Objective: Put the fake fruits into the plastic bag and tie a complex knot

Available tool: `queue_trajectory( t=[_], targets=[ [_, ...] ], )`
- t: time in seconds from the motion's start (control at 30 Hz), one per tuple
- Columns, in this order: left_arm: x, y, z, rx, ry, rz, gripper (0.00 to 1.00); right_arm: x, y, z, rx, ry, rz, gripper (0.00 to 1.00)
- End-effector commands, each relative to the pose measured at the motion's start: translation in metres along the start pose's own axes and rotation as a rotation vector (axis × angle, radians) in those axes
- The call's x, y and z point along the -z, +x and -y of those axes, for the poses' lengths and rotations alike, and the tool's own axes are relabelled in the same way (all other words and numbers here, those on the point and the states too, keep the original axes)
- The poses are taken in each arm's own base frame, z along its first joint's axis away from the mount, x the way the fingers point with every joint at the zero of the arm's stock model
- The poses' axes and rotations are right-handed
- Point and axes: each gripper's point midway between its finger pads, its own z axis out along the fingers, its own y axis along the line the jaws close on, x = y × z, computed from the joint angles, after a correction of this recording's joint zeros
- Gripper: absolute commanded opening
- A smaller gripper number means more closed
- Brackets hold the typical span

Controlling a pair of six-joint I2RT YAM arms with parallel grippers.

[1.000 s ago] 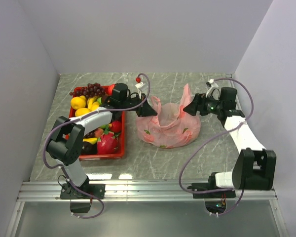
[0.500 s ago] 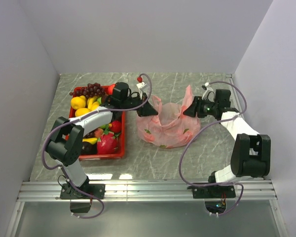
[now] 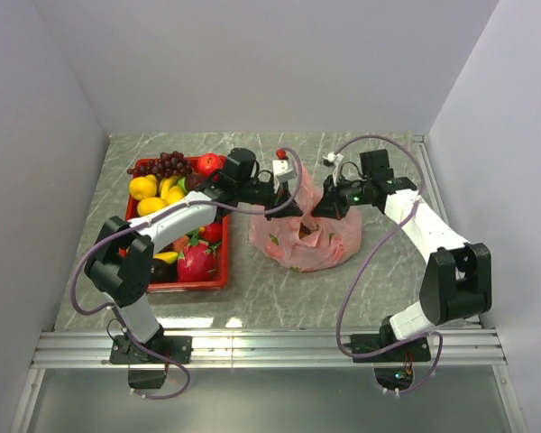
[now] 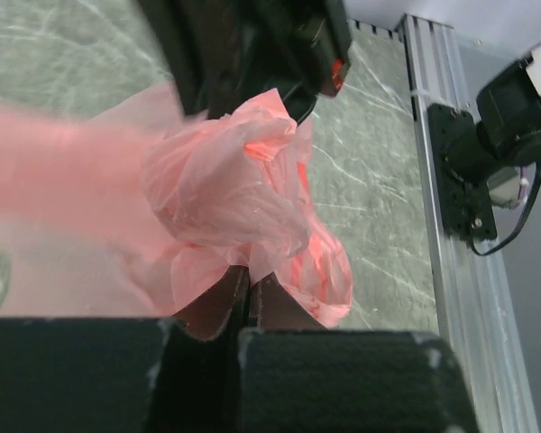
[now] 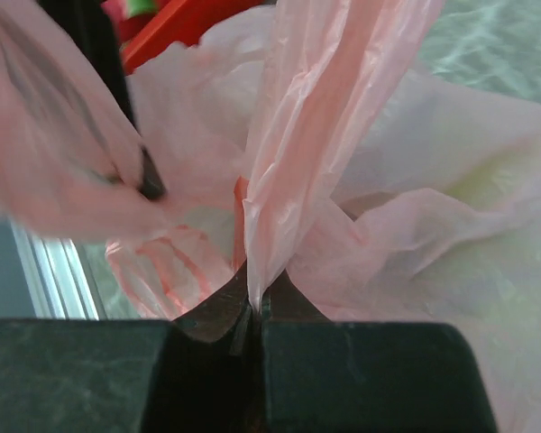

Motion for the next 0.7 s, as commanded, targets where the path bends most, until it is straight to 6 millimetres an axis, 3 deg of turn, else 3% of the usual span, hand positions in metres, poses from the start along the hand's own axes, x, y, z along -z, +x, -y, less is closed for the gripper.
queue_trajectory(
  t=[0.0, 0.07, 0.27, 0.4, 0.47, 0.5, 0.67],
  targets=[
    [0.004, -0.022, 0.014, -0.159, 0.023, 0.003, 0.00, -0.001, 0.010, -0.016, 0.097, -0.081, -0.087, 0.00],
    [0.001, -0.021, 0.014, -0.164, 0.022, 0.001, 0.00, -0.001, 0.009, -0.023, 0.099, -0.117, -0.108, 0.01],
    [-0.003, -0.017, 0.014, -0.127, 0.023, -0.001, 0.00, 0.003, 0.011, -0.032, 0.085, -0.171, -0.165, 0.26],
    [-0.003, -0.022, 0.014, -0.122, 0.015, 0.025, 0.00, 0.005, 0.004, -0.035, 0.108, -0.149, -0.126, 0.64],
    [-0.005, -0.023, 0.013, -0.111, 0.016, 0.034, 0.01, 0.004, -0.001, -0.034, 0.110, -0.124, -0.105, 0.66],
    [-0.005, -0.023, 0.013, -0.107, 0.017, 0.036, 0.01, 0.002, -0.002, -0.034, 0.109, -0.119, -0.103, 0.73],
    [-0.010, -0.018, 0.009, -0.095, 0.025, 0.018, 0.00, 0.000, -0.011, -0.035, 0.077, -0.130, -0.089, 0.73]
  ],
)
